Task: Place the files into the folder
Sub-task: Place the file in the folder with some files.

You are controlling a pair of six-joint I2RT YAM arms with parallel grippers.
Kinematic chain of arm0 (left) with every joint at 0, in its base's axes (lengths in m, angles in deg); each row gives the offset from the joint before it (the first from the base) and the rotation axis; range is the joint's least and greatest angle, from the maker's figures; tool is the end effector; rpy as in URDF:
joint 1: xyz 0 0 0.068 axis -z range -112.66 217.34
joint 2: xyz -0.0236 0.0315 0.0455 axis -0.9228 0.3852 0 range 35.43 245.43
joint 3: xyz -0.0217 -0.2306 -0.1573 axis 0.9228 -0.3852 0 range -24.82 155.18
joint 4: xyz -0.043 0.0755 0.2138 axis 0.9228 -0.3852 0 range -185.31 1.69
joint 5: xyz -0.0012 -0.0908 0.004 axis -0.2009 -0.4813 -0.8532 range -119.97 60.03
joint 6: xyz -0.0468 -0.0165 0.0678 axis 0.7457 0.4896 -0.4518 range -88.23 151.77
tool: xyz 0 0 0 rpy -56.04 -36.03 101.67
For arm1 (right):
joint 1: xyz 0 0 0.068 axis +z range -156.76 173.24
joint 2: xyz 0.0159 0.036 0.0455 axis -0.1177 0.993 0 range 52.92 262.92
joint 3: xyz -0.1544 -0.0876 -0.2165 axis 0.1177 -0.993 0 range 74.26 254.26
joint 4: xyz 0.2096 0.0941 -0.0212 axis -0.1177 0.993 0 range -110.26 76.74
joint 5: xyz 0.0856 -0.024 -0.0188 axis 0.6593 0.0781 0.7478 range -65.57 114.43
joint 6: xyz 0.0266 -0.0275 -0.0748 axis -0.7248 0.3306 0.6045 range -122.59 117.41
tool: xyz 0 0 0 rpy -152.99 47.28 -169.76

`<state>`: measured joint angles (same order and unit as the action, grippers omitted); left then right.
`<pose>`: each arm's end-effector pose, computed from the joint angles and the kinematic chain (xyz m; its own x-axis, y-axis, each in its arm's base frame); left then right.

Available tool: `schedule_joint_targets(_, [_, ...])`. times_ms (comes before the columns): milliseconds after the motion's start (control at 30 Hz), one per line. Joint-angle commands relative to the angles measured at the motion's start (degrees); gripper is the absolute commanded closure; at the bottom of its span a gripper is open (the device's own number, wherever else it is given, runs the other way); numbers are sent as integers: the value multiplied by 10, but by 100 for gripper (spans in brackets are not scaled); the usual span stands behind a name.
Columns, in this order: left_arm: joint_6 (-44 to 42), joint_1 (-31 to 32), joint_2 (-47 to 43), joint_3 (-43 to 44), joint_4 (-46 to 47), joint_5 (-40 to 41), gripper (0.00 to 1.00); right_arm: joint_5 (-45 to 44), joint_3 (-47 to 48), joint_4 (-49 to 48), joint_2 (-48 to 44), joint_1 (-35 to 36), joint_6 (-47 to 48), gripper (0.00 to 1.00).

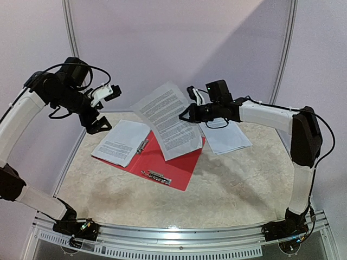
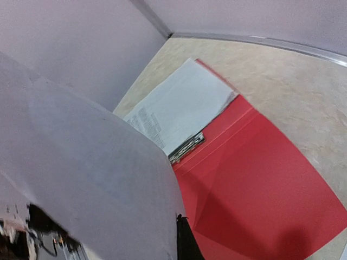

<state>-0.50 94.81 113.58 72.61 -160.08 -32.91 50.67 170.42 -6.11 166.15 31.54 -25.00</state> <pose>0.2063 -0.1114 0.3888 -0.3344 0.7748 -0.5366 0.7886 0.5418 0.2908 0.3463 0.3149 0.2855 -0.7010 -0.1179 -0.7033 -0.6332 0.5566 0.5379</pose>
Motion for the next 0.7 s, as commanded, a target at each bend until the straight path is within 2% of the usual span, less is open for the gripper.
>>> schedule_joint_targets(0, [6,-55,0,-97,56,3,0,-59,-100,-255,4,-20,-241,100])
schedule_joint_targets(200, [14,-113,2,-246,132,-25,1,-71,-208,-482,91,-25,-451,100])
schedule_joint_targets(300, [11,-123,12,-301,167,-22,0,-93,-252,-557,125,-22,-549,100])
schedule_joint_targets(400, [15,-129,34,-331,189,-13,0,-135,-277,-555,125,-6,-577,100])
schedule_joint_targets(500, [25,-135,43,-343,202,-34,0,-163,-290,-506,107,7,-550,100])
schedule_joint_targets(667, [27,-136,40,-353,220,-57,0,-206,-327,-486,70,17,-530,100])
